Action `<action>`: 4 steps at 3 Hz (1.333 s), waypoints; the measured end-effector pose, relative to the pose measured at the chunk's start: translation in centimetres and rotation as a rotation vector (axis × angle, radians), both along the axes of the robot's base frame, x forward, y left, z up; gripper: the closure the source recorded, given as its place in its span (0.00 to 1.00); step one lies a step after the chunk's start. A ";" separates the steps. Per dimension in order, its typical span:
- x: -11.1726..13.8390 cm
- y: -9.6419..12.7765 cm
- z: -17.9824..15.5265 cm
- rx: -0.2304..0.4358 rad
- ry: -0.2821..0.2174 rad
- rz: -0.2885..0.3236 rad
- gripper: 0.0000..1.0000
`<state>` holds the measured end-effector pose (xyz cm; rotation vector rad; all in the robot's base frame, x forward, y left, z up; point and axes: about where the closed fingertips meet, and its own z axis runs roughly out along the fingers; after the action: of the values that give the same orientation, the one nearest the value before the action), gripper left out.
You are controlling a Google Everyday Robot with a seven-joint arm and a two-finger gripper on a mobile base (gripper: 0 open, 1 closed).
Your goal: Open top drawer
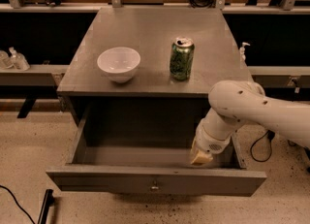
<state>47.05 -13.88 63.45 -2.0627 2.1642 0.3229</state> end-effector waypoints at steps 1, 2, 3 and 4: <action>-2.1 1.9 -0.4 0.039 0.055 0.028 1.00; -5.0 3.7 0.8 0.052 0.101 0.085 1.00; -7.2 4.5 1.5 0.067 0.153 0.118 1.00; -7.1 4.3 3.7 0.089 0.092 0.120 1.00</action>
Offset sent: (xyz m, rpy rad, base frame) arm -0.0824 0.0568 0.0256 0.0631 0.1471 0.1512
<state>39.93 -9.58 67.13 -2.1724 2.0390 0.5283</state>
